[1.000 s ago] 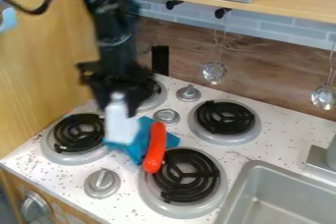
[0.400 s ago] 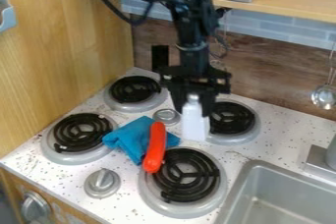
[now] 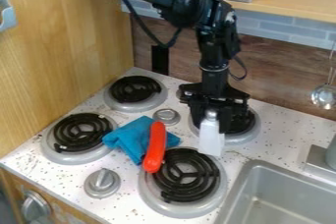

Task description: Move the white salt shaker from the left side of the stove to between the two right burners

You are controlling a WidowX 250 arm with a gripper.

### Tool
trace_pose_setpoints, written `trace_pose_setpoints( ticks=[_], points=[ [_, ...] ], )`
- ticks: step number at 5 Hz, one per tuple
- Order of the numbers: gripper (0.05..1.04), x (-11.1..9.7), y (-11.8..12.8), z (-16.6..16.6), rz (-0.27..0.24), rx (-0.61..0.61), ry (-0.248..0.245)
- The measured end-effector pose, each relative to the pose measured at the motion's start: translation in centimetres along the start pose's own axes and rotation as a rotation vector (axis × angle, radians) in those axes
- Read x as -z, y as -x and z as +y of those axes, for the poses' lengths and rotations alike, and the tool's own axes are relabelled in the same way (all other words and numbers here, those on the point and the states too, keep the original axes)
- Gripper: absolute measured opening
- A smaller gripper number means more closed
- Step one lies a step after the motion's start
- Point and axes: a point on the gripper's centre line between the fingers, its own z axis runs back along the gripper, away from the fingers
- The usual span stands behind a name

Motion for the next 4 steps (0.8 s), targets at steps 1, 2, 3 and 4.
trace_pose_setpoints(
  ticks=[1,2,3,4],
  points=[
    [0.628,0.4,-0.4,-1.1,-0.011,0.023,0.004],
    [0.628,0.2,-0.7,-2.6,-0.048,0.058,0.017],
    [0.628,0.2,-0.9,-3.4,-0.078,0.068,0.023],
    [0.628,0.5,-1.4,-3.6,-0.136,0.062,0.021]
  ],
)
